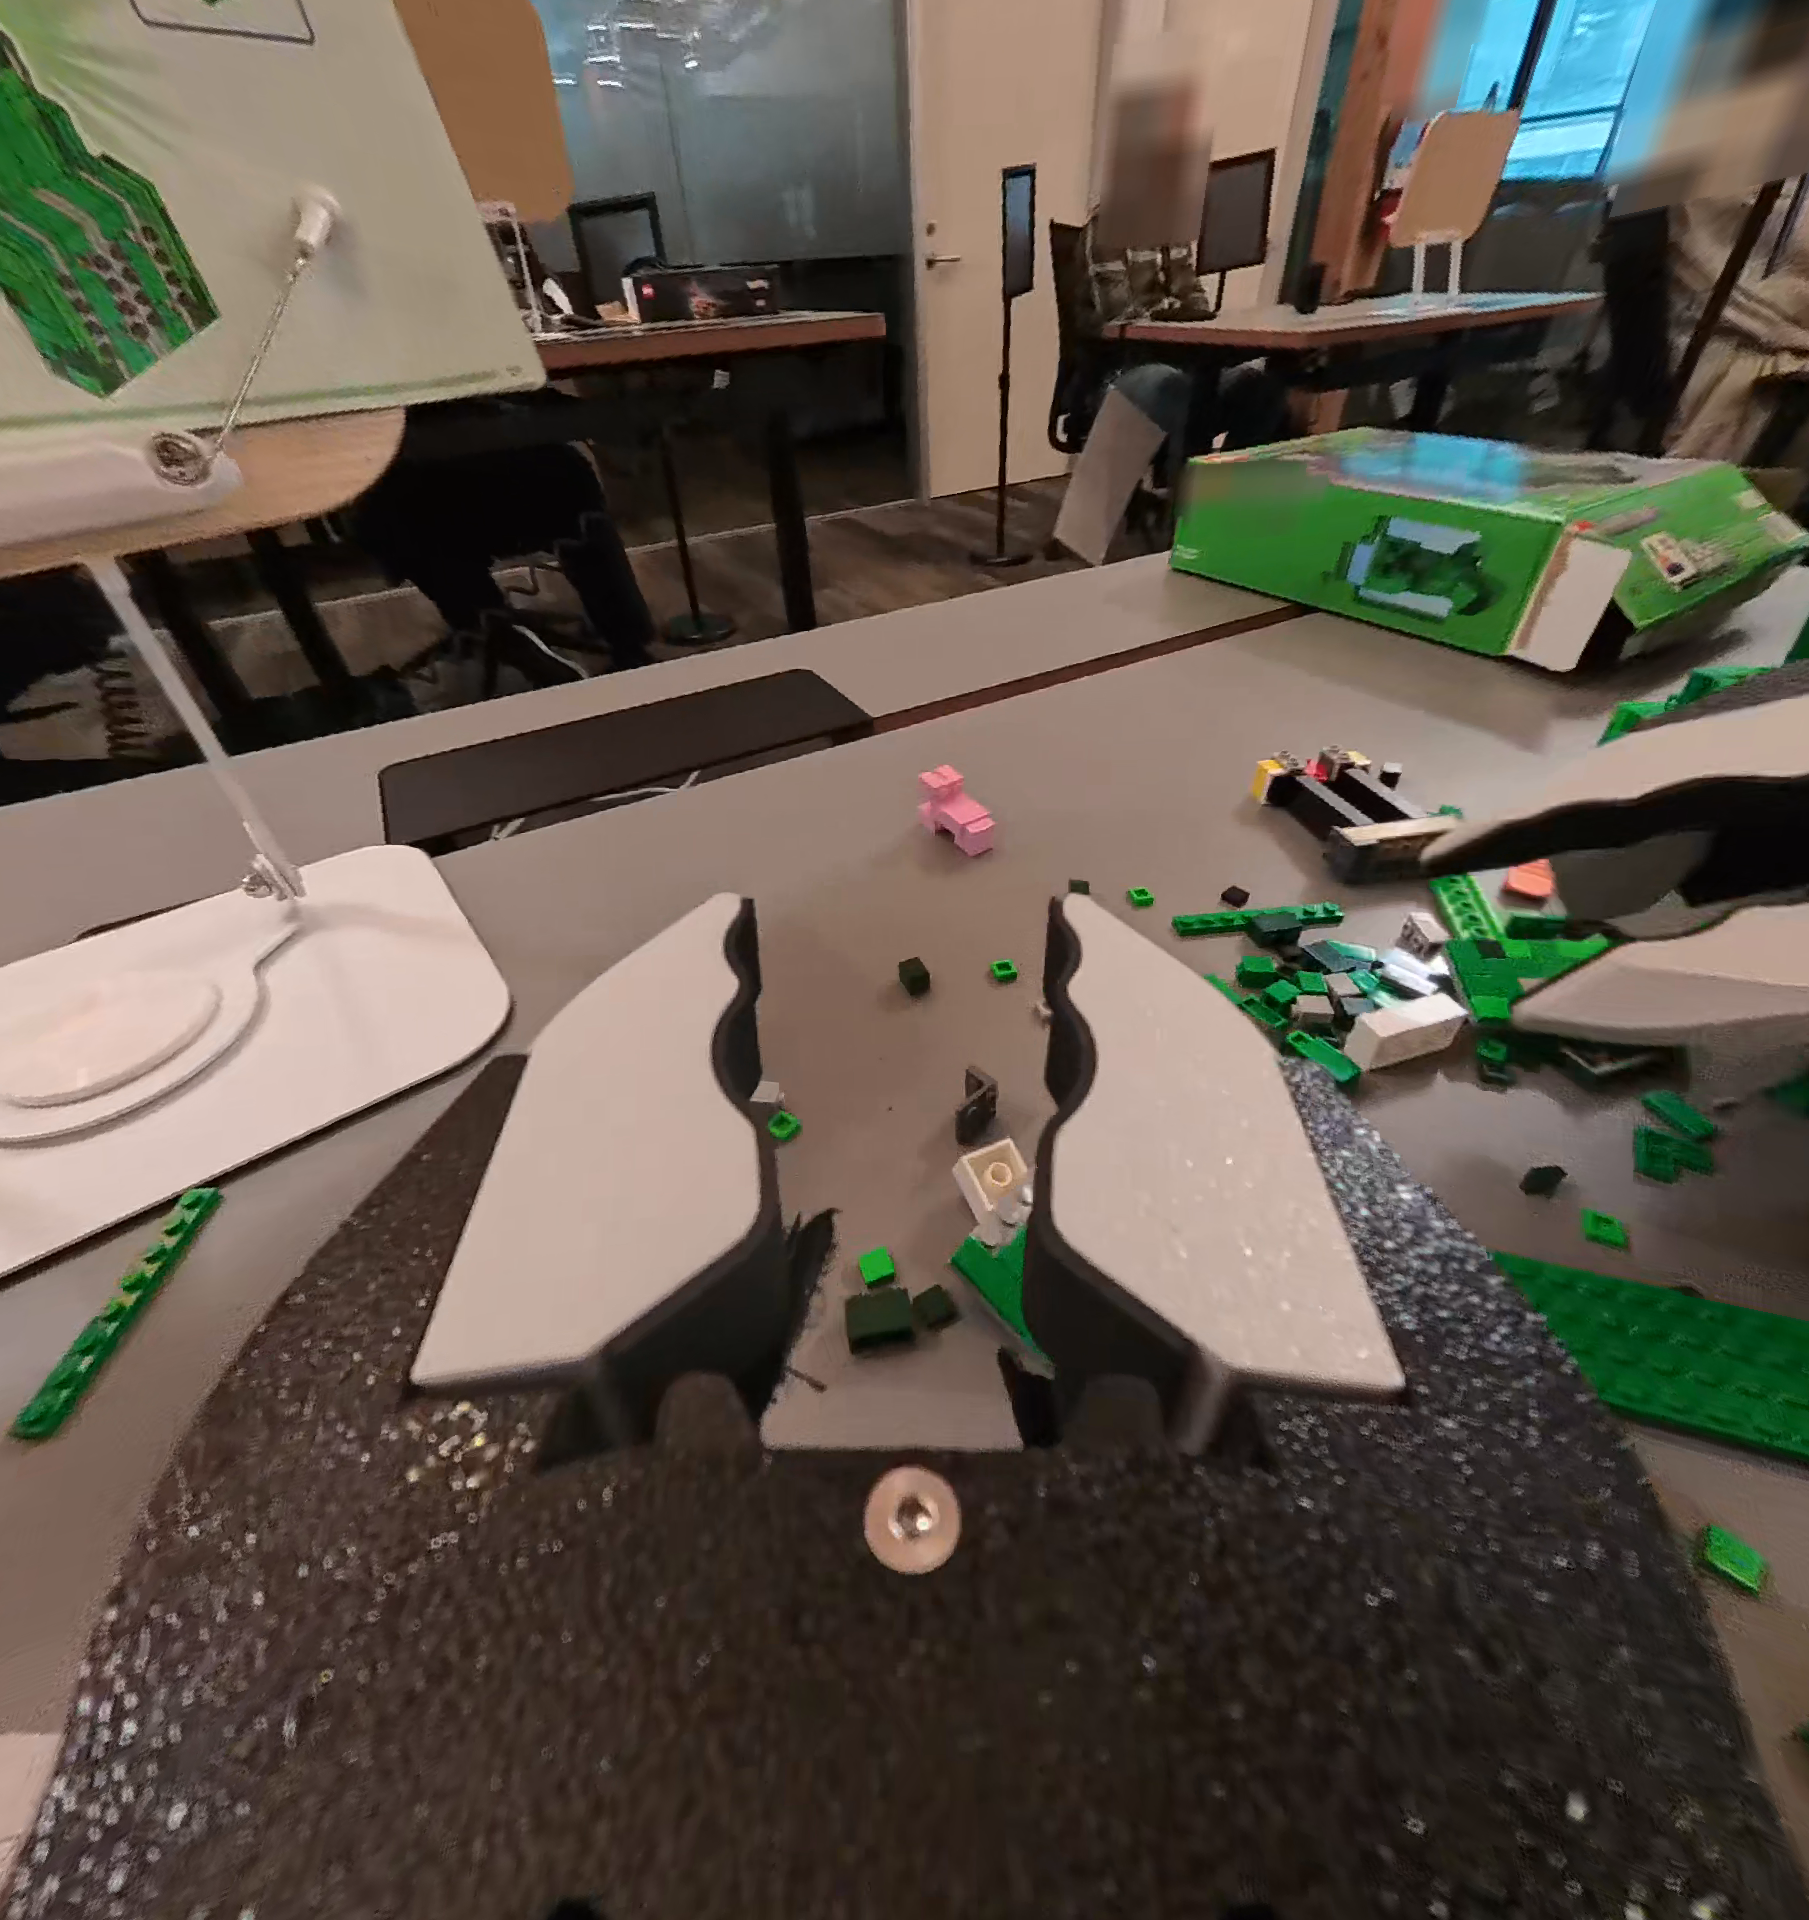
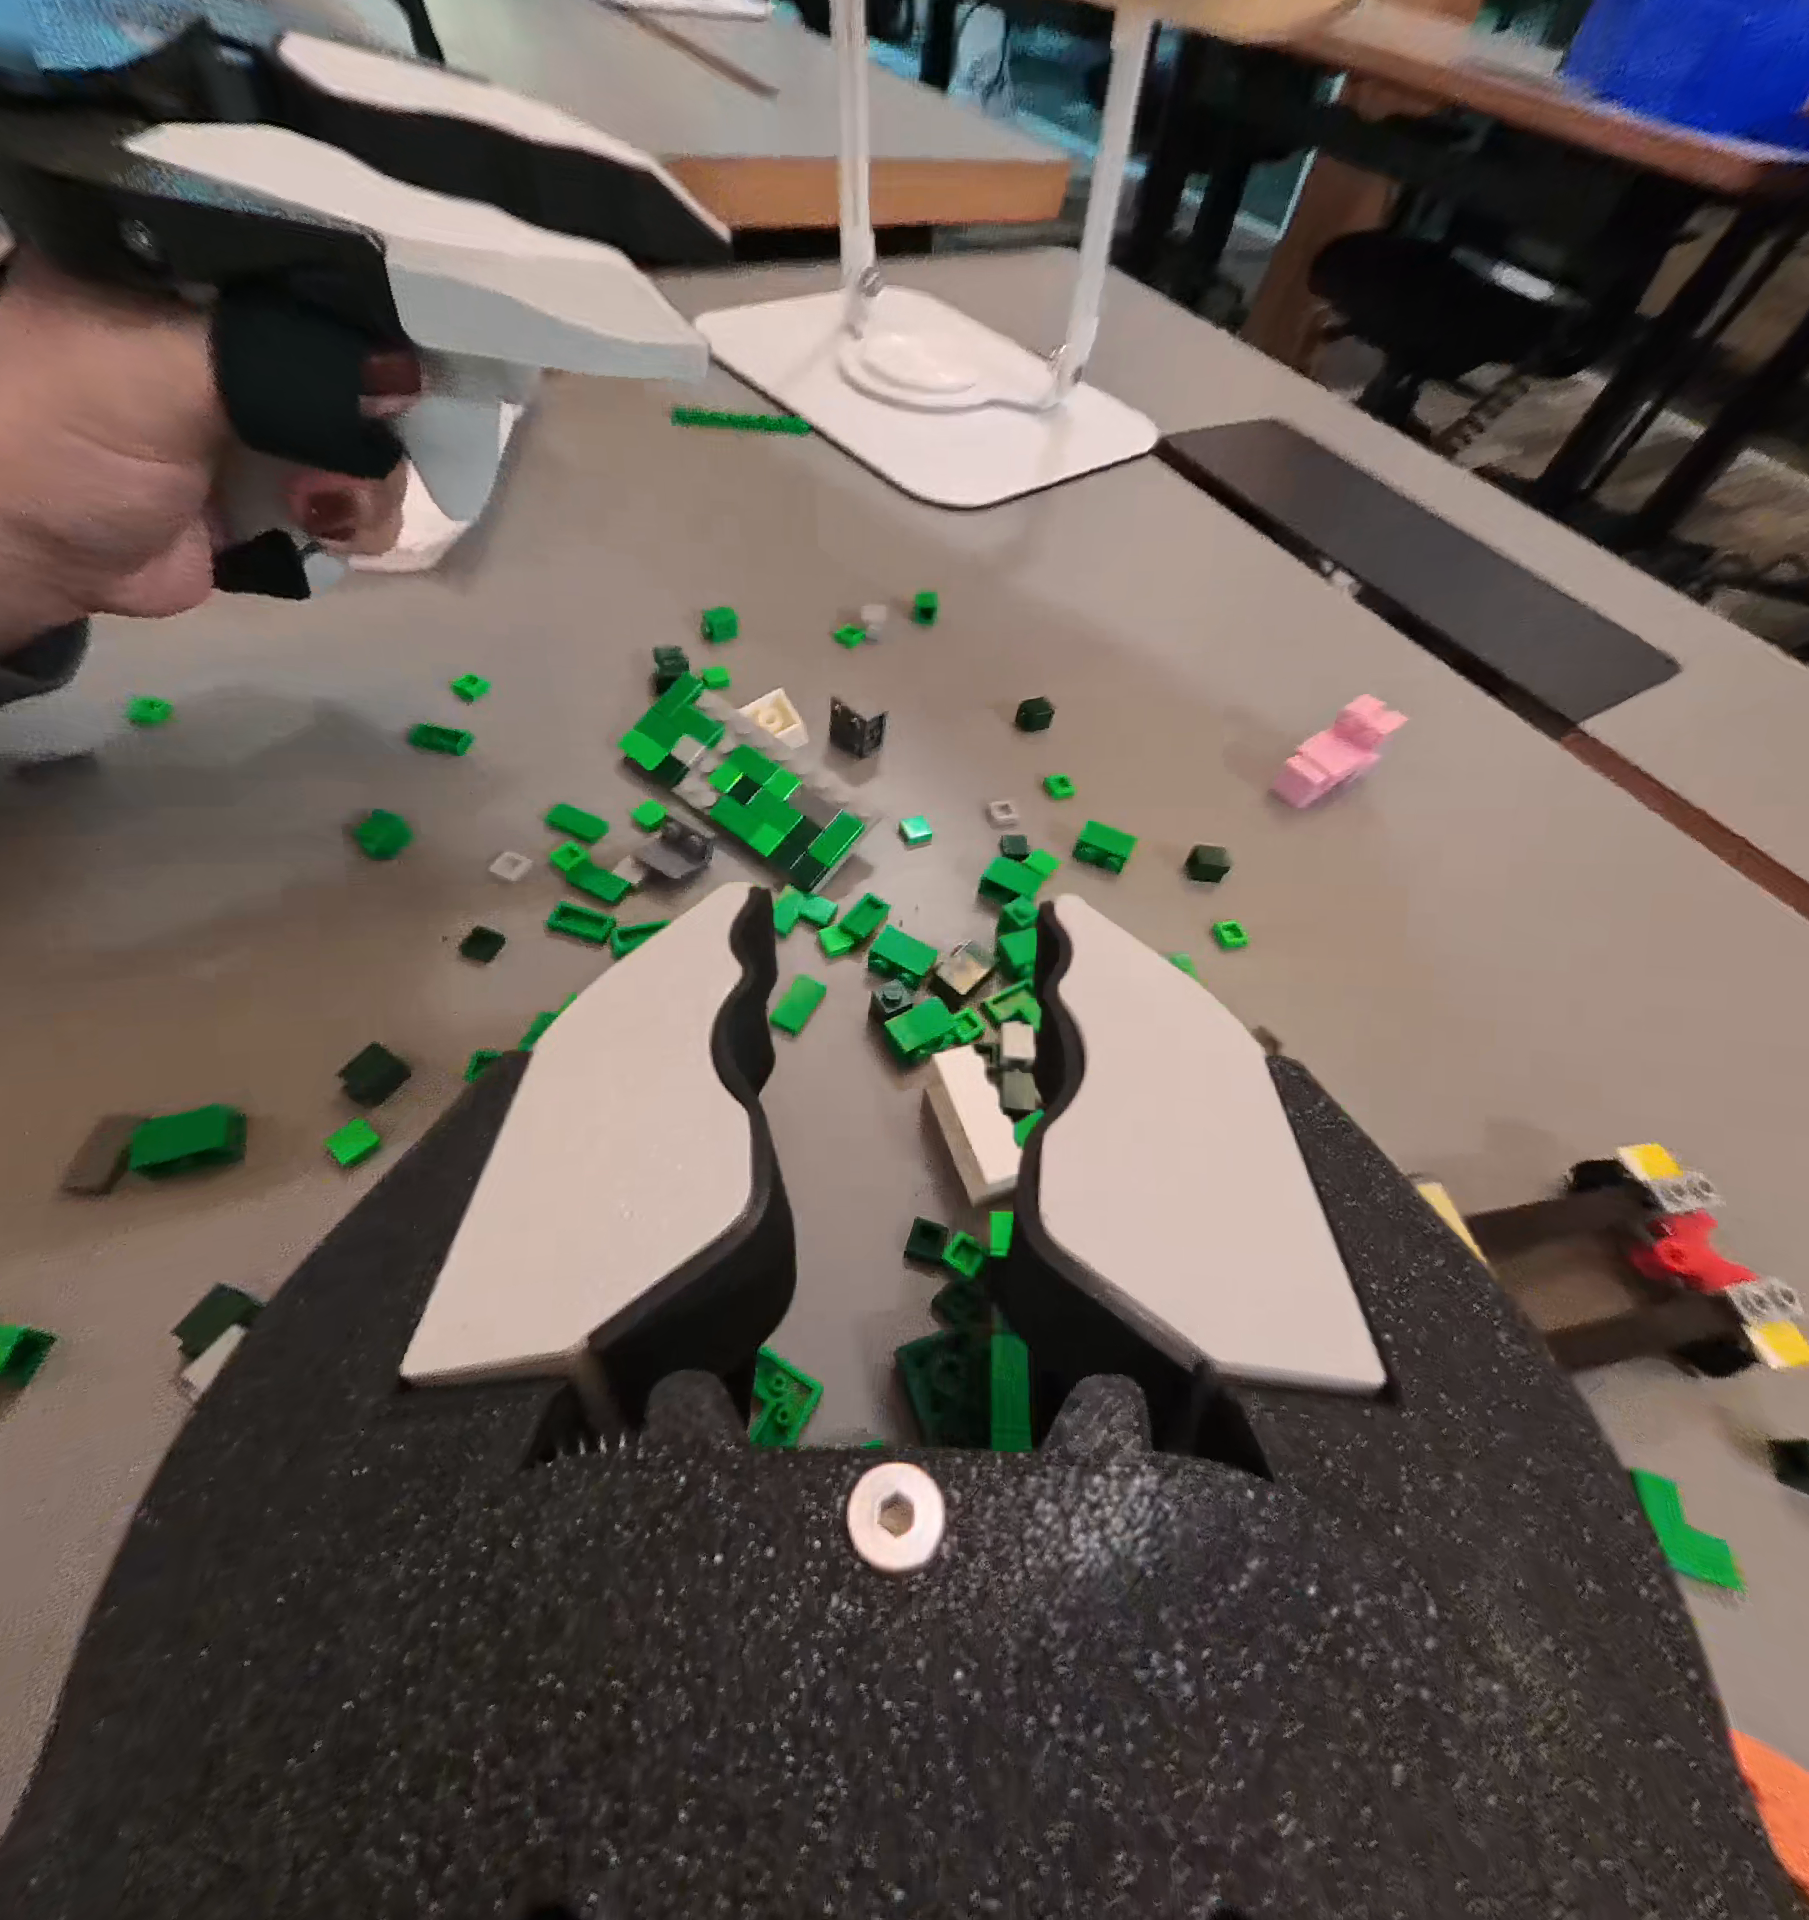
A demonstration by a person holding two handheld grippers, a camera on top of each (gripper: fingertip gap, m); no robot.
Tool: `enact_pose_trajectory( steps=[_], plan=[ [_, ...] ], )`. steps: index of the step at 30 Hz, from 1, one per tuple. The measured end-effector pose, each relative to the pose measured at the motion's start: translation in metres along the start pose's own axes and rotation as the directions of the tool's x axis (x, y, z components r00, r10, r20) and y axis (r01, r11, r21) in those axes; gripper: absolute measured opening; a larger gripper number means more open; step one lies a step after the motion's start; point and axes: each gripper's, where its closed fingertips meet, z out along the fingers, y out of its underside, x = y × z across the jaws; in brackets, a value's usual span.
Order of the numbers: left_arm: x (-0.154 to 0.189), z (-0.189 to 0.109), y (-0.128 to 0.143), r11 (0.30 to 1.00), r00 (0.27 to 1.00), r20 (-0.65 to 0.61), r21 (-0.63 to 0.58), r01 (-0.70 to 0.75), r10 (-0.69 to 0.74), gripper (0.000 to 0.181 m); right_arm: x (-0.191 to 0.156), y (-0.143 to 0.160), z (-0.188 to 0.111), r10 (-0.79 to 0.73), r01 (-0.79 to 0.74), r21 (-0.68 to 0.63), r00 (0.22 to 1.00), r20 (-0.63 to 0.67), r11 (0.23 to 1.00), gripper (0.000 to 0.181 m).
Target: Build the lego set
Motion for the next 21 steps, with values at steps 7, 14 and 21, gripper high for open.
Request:
enact_pose_trajectory(
  steps=[7, 14, 21],
  plan=[
    [-0.028, -0.008, -0.011, 0.994, 0.988, 0.151, 0.102, -0.034, 0.018, 0.050, -0.033, 0.009, 0.023, -0.200, 0.237, -0.161, 0.956, 0.216, 0.958, 0.031],
    [-0.046, -0.006, 0.002, 0.996, 0.982, 0.181, 0.086, 0.032, -0.047, 0.050, -0.028, 0.021, 0.079, -0.430, 0.619, -0.354, 0.763, 0.482, 0.701, 0.046],
    [-0.052, -0.010, 0.000, 0.988, 0.980, 0.162, 0.118, 0.098, -0.117, 0.050, -0.030, 0.031, 0.095, -0.335, 0.700, -0.429, 0.676, 0.656, 0.571, 0.048]
  ],
)
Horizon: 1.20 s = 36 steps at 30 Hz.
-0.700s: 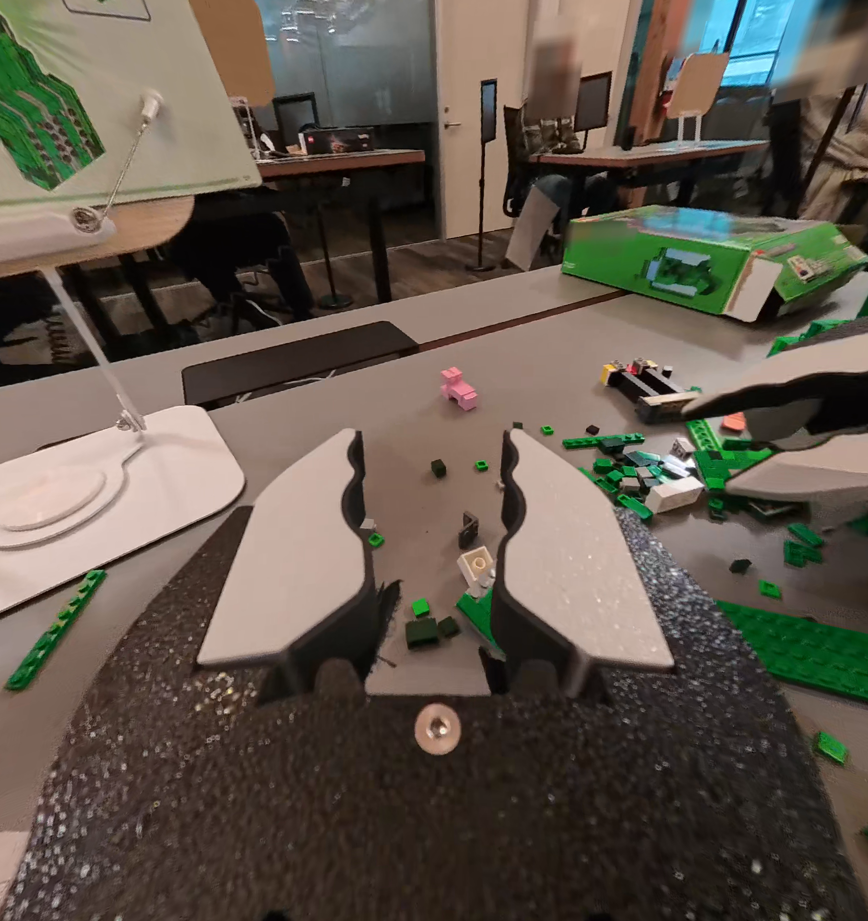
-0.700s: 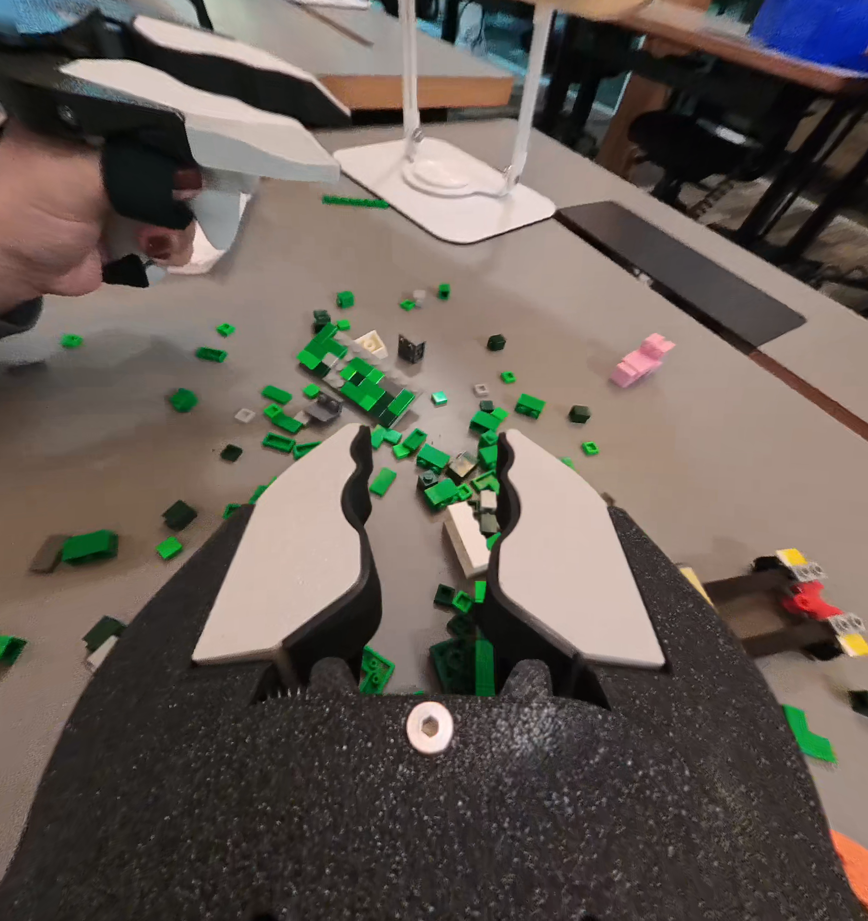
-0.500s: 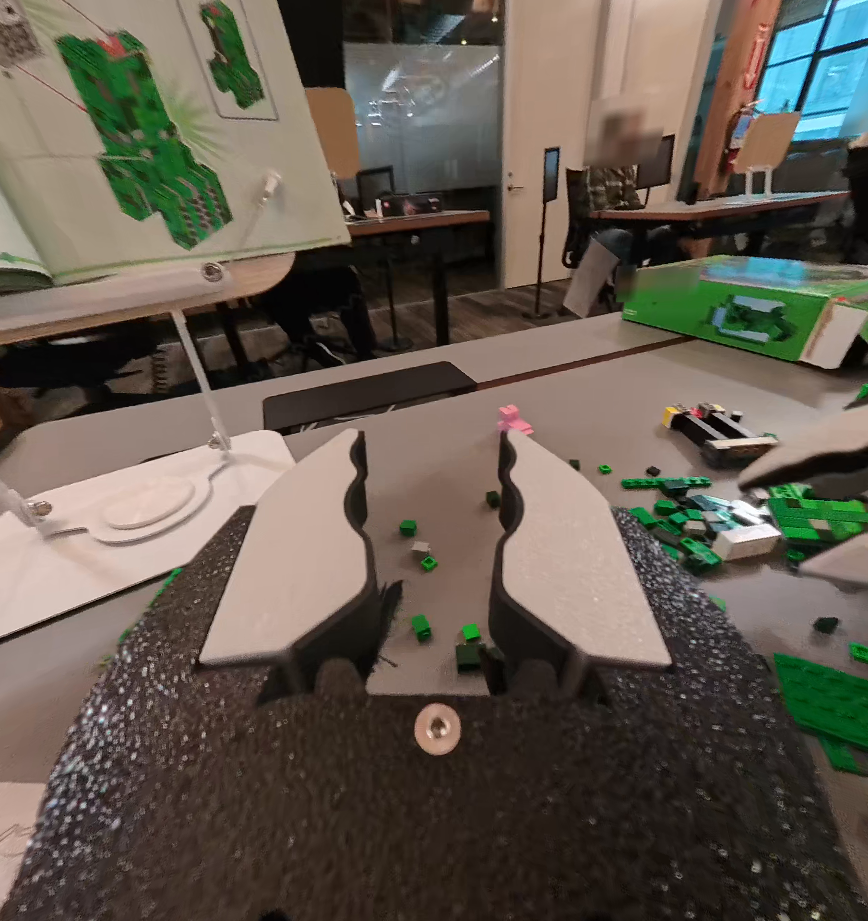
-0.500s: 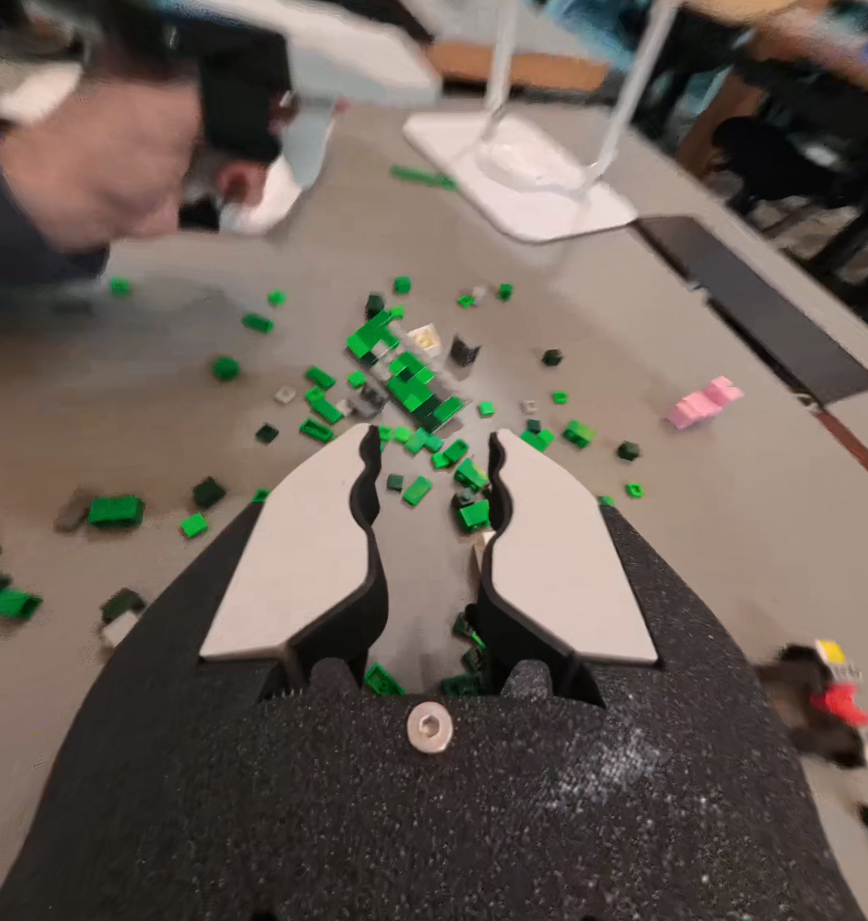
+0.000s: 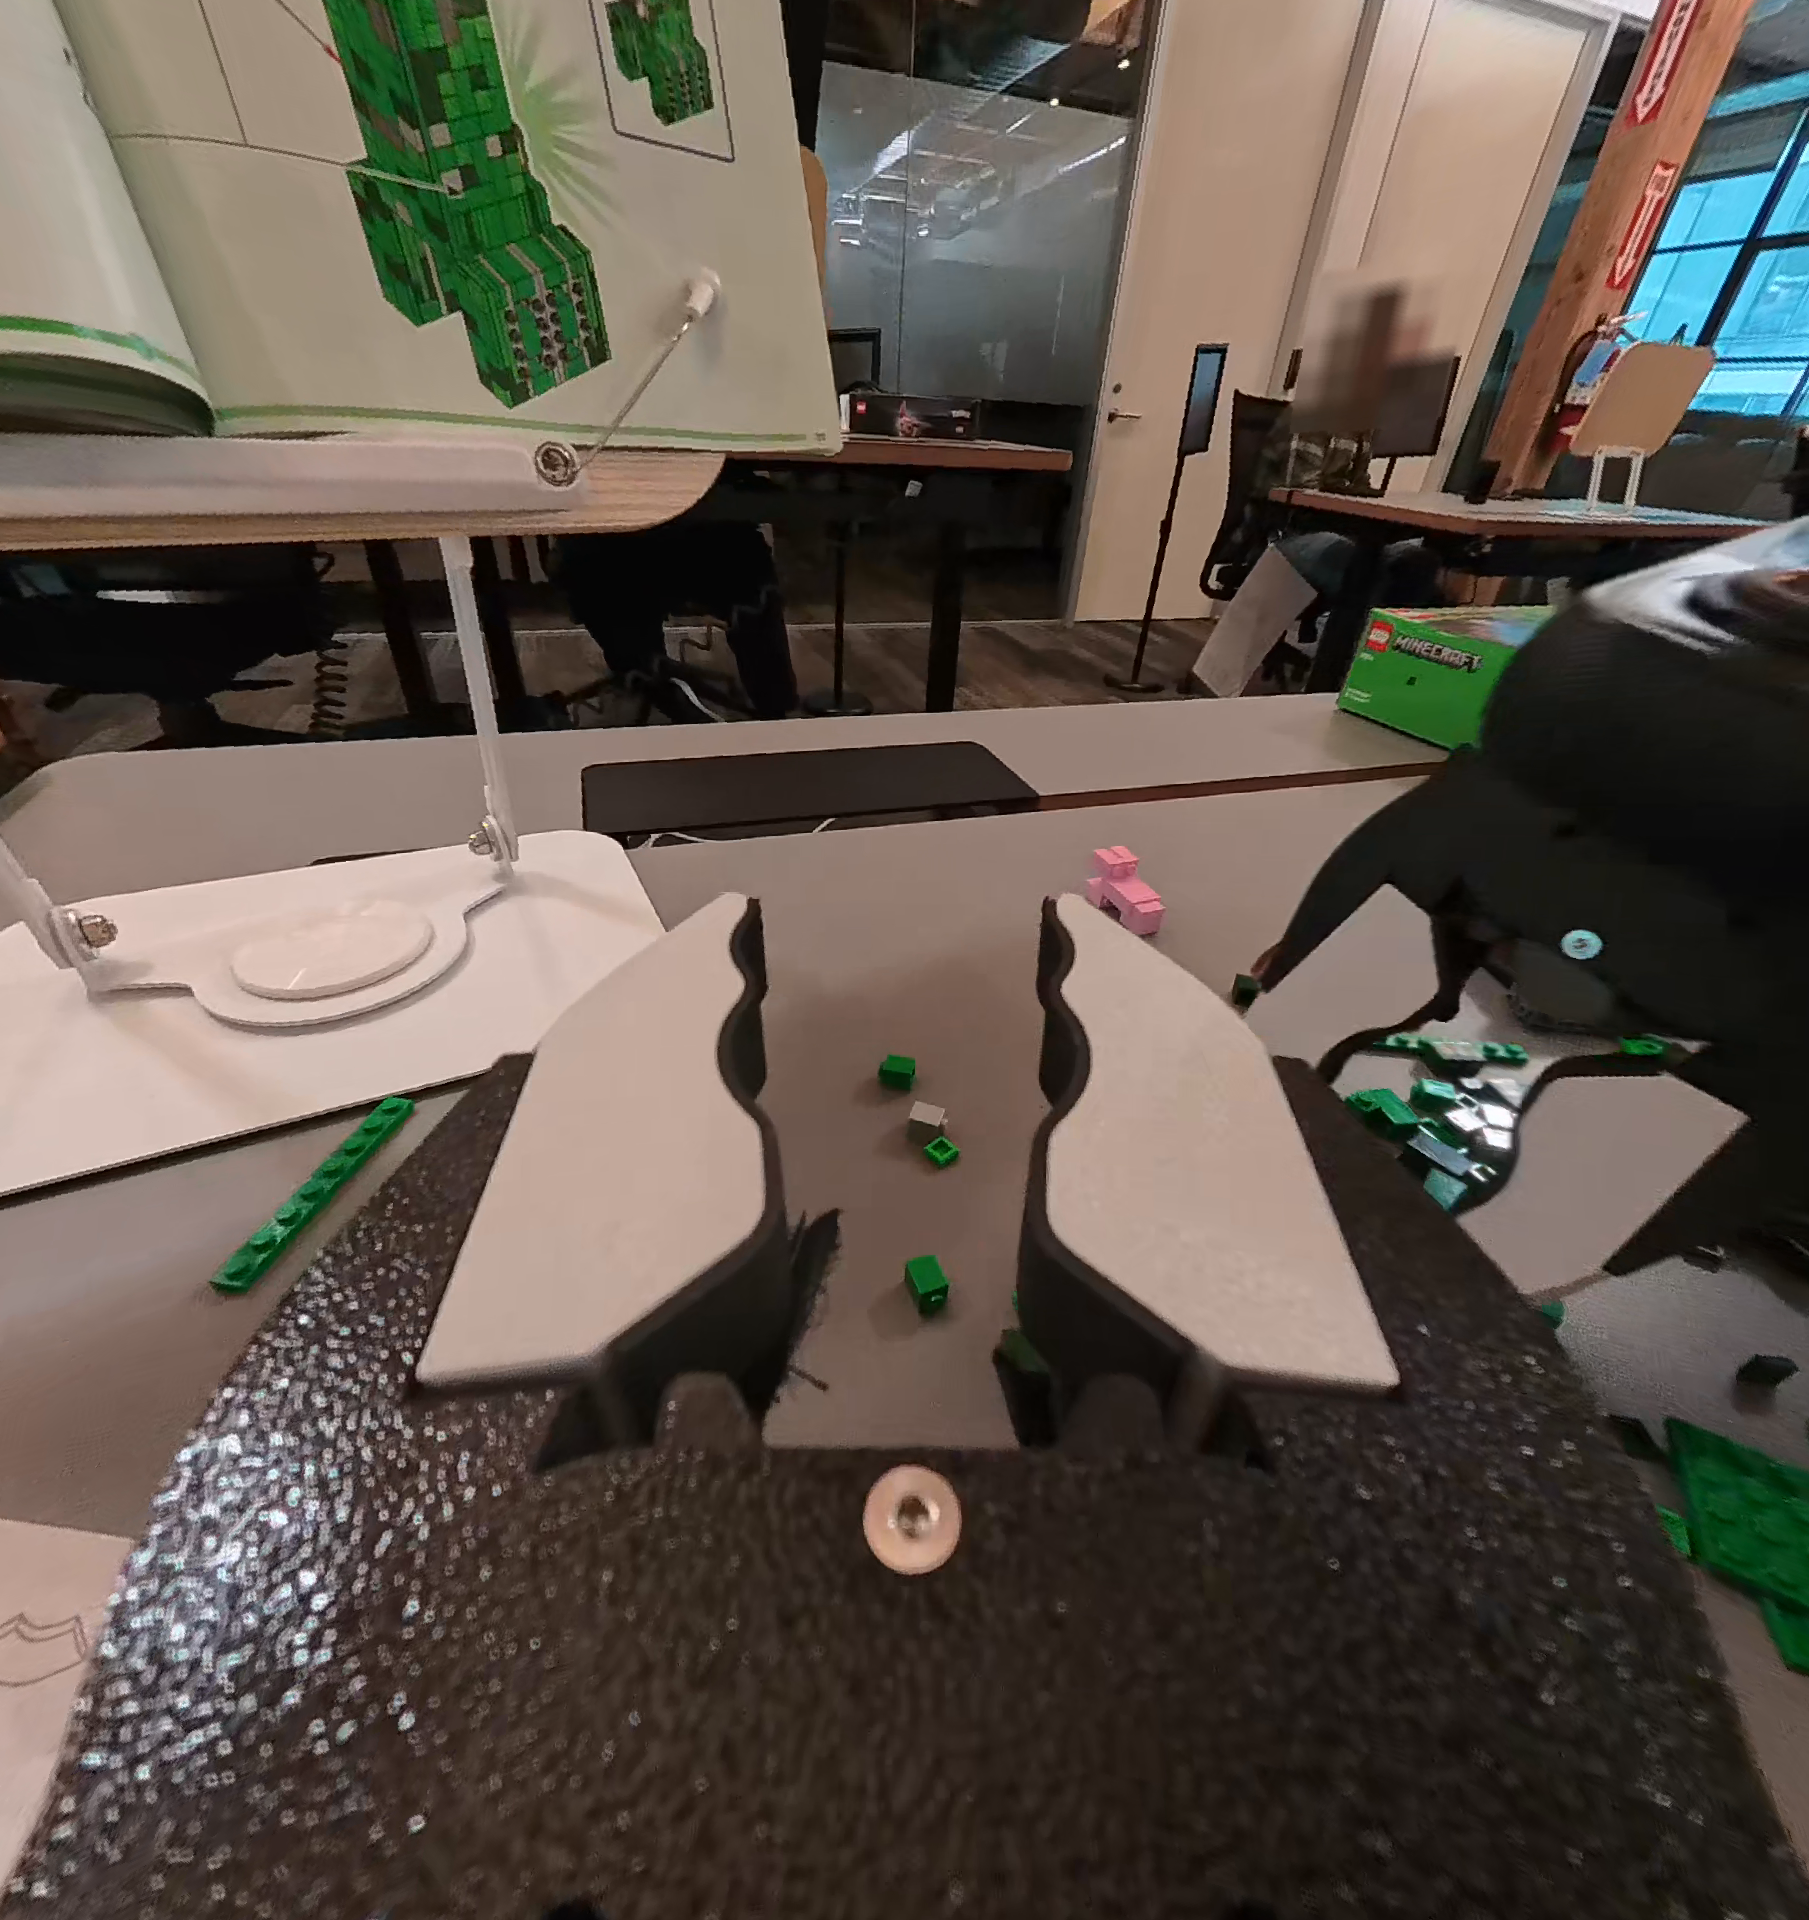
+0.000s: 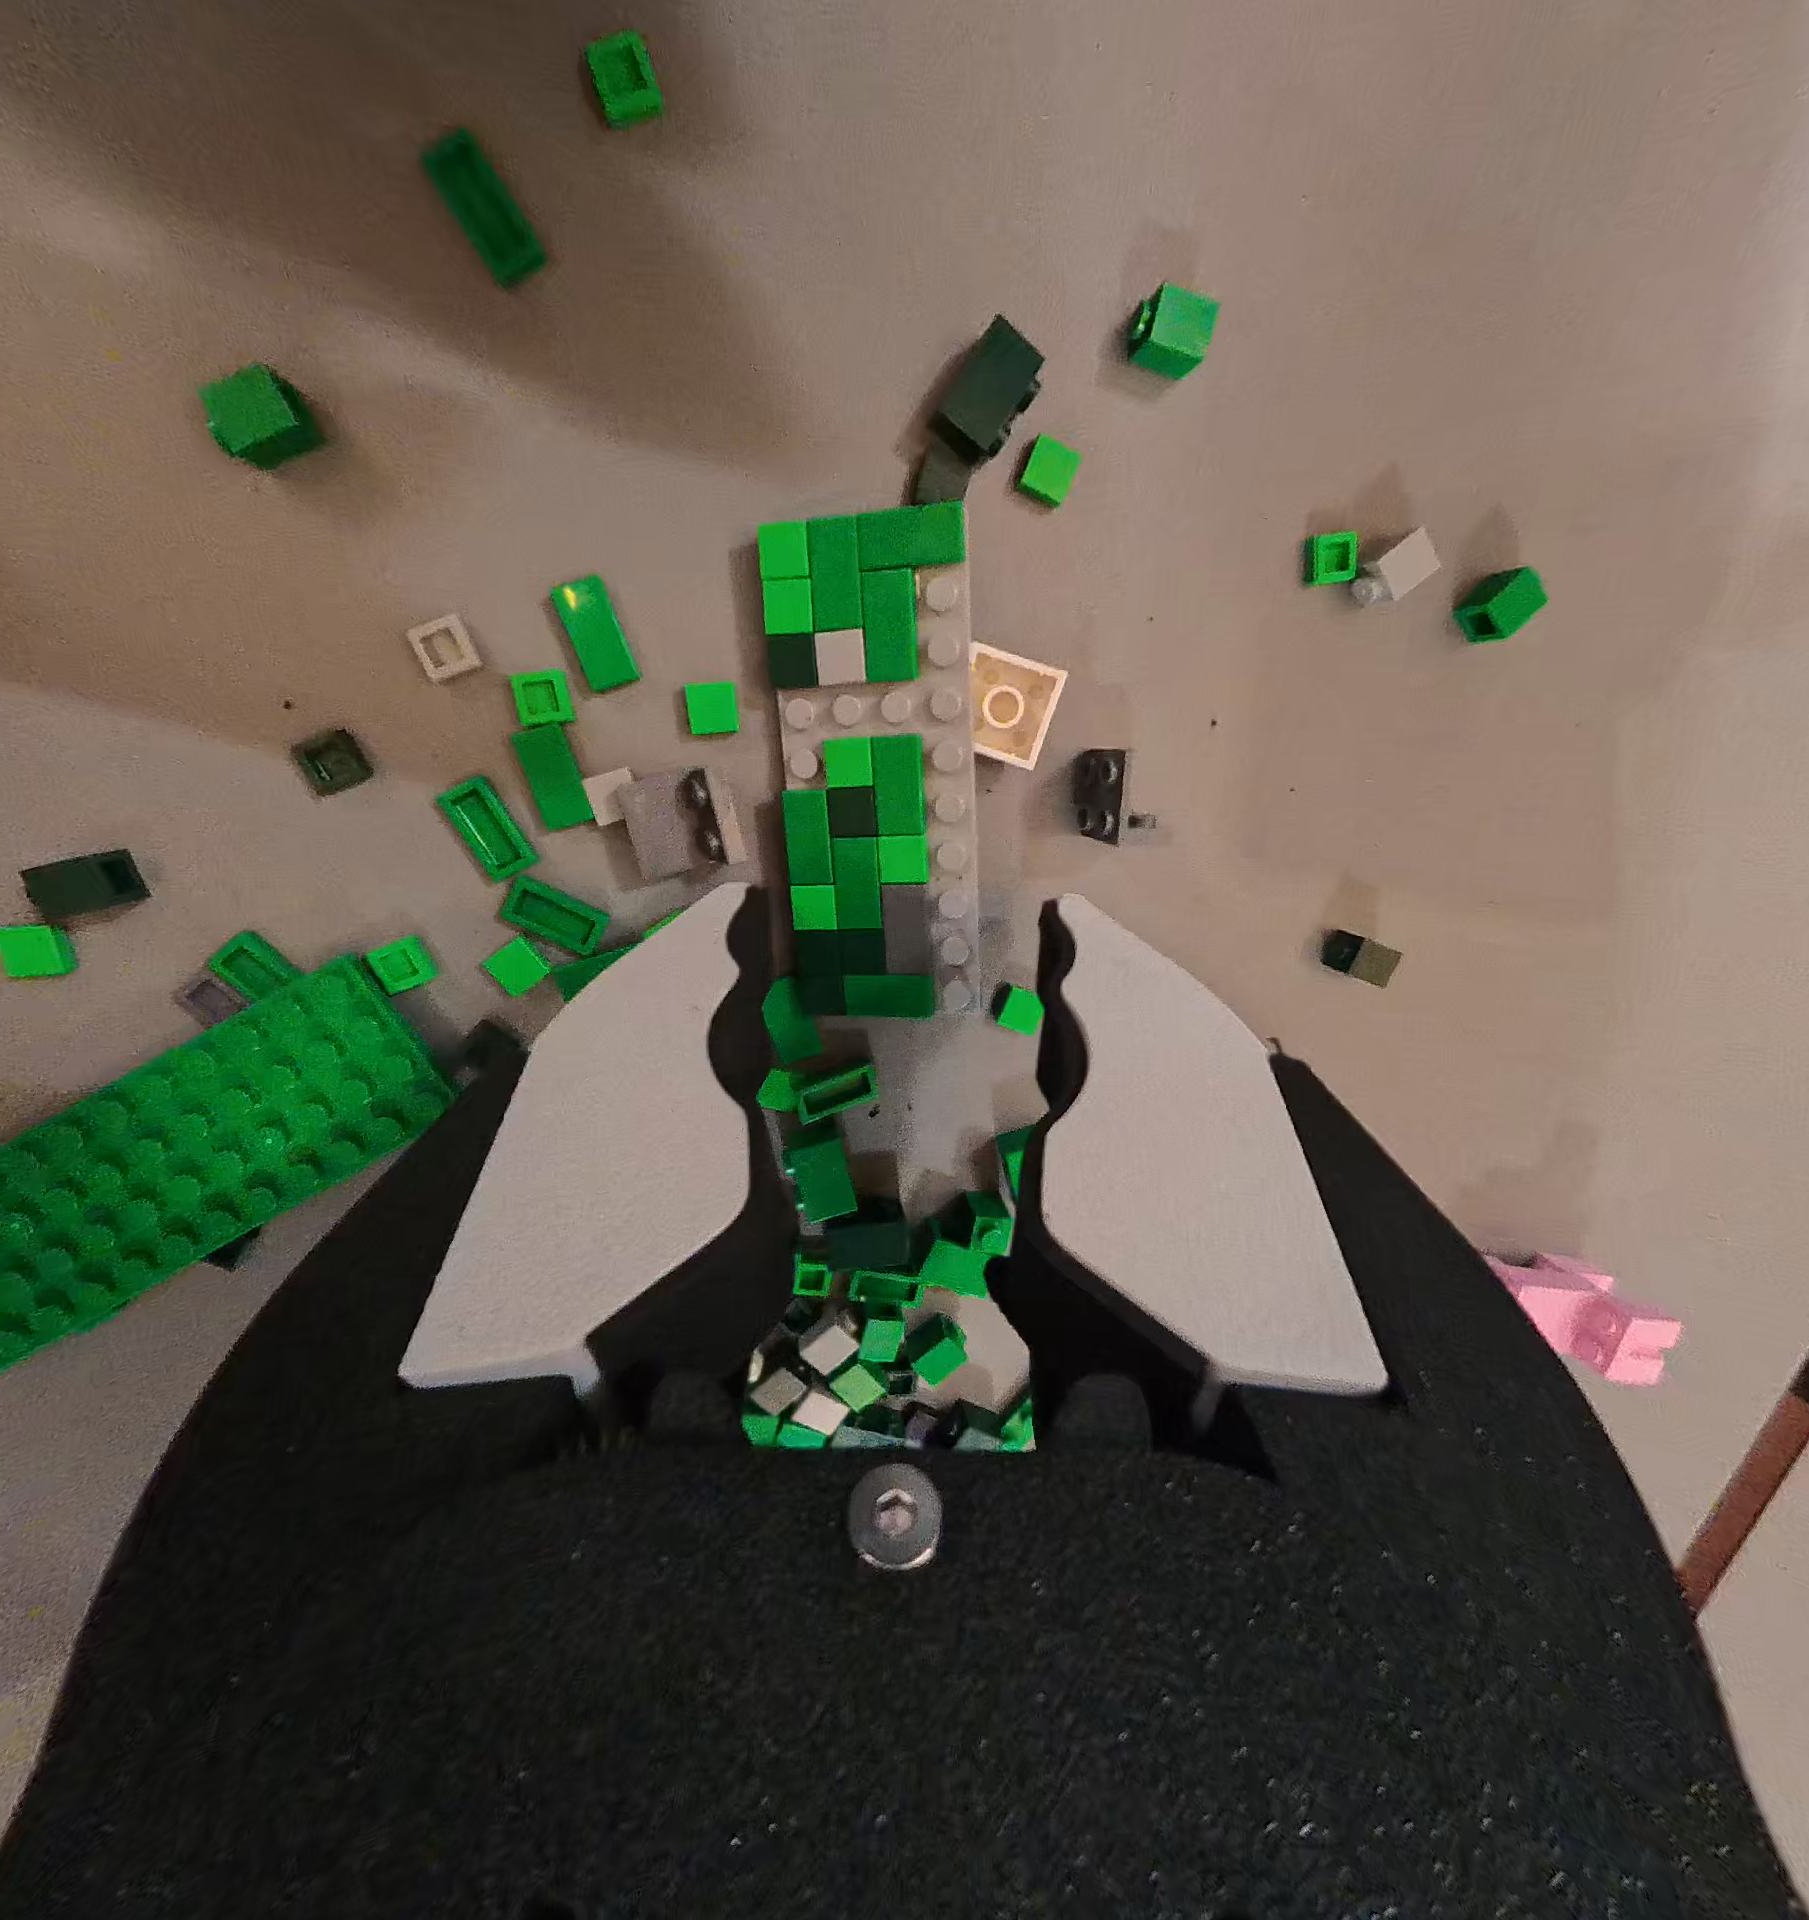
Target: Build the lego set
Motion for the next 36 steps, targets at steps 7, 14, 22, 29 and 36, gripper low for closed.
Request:
enact_pose_trajectory(
  steps=[7, 14, 22, 29, 36],
  plan=[
    [0.002, 0.000, 0.001, 1.000, 1.000, -0.019, -0.004, 0.015, -0.015, 0.051, 0.000, -0.005, -0.001, 0.057, -0.057, 0.046, 0.998, 0.015, 0.997, 0.033],
    [0.026, 0.009, 0.004, 0.997, 0.983, -0.163, -0.012, 0.082, -0.083, 0.063, 0.005, -0.002, -0.057, 0.399, -0.257, 0.508, 0.897, -0.191, 0.822, 0.033],
    [0.117, 0.012, 0.030, 0.991, 0.855, -0.510, -0.128, 0.031, -0.093, 0.070, -0.020, 0.030, -0.110, 0.698, -0.184, 0.816, 0.639, -0.324, 0.548, 0.033],
    [0.182, 0.002, 0.018, 0.945, 0.600, -0.731, -0.266, 0.188, -0.325, 0.073, -0.021, 0.022, -0.109, 0.717, -0.181, 0.847, 0.634, -0.288, 0.500, 0.033],
    [0.175, 0.010, 0.004, 0.933, 0.573, -0.743, -0.212, 0.290, -0.346, 0.026, -0.024, 0.004, -0.092, 0.621, -0.126, 0.773, 0.681, -0.389, 0.622, 0.033]
  ],
)
